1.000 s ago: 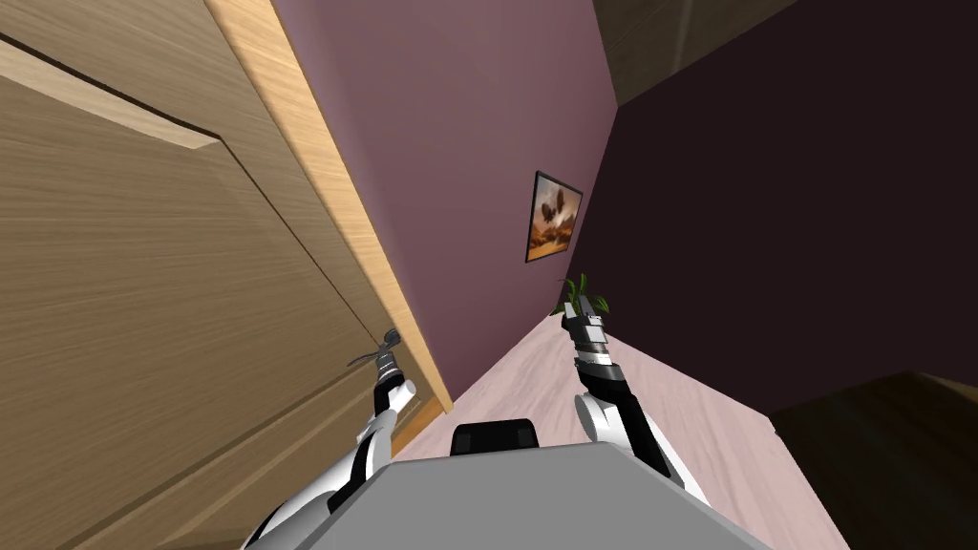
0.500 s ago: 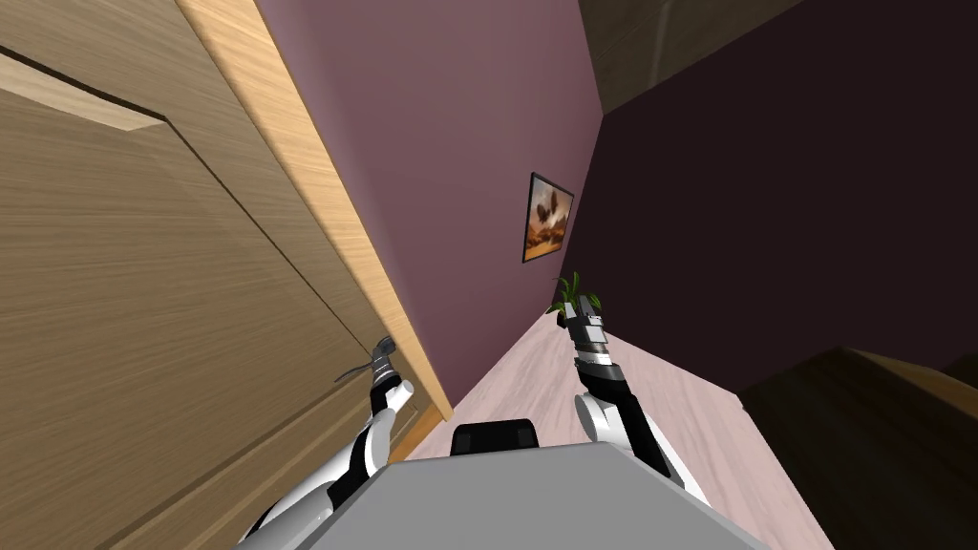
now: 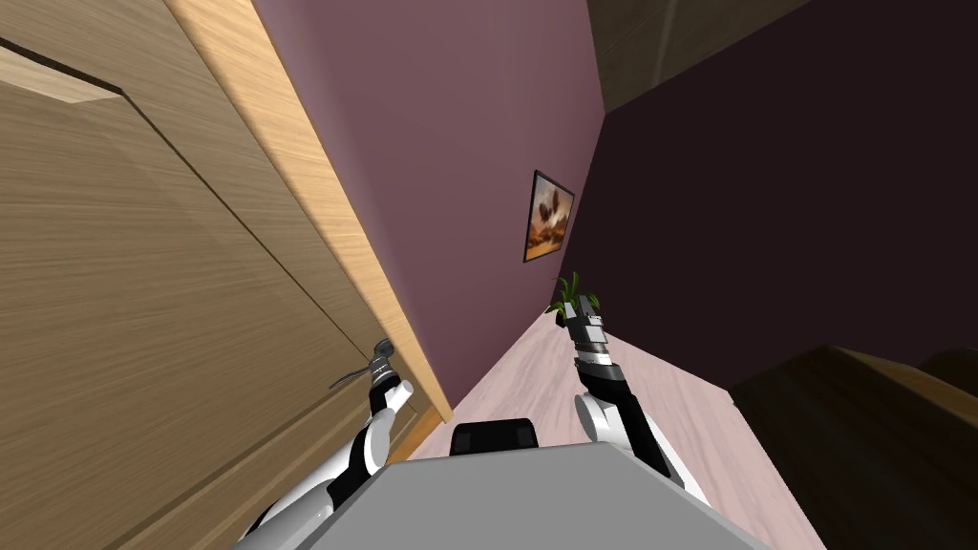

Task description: Push the door open

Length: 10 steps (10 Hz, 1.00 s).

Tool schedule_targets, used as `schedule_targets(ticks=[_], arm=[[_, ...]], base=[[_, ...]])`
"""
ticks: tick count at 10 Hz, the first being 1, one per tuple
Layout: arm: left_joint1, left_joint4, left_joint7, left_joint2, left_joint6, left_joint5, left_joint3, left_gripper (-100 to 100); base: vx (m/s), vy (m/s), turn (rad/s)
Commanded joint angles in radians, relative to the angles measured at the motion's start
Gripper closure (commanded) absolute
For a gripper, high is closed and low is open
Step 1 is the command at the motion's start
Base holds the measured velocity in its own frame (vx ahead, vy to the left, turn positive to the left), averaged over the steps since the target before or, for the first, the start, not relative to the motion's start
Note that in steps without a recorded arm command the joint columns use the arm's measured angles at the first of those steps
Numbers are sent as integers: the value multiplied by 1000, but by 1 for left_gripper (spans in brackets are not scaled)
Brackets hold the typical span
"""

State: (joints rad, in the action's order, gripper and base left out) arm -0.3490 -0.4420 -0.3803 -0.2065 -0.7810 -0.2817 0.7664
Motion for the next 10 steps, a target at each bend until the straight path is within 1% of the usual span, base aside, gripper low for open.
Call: schedule_targets(ticks=[1, 3, 4, 5, 6, 7, 8, 9, 10], arm=[[-1, -1, -2, 0, -1, 1, -1, 100], [-1, -1, -2, 0, -1, 1, -1, 100], [-6, 1, -11, 4, -21, -11, 21, 100], [-6, 1, -11, 4, -21, -11, 21, 100], [-11, 1, -21, 6, -41, -21, 40, 100], [-15, 1, -27, 7, -53, -27, 52, 100], [-21, 1, -38, 10, -75, -38, 72, 100], [-26, 1, -45, 11, -89, -45, 86, 100], [-26, -13, -45, 11, -87, -45, 86, 100]], base=[[-6, -6, -3], [0, 0, 0], [-50, 68, -123], [-78, 87, -110], [-90, 109, -139], [-84, 143, -172], [-71, 168, -193], [-71, 166, -176], [-14, 106, -45]])
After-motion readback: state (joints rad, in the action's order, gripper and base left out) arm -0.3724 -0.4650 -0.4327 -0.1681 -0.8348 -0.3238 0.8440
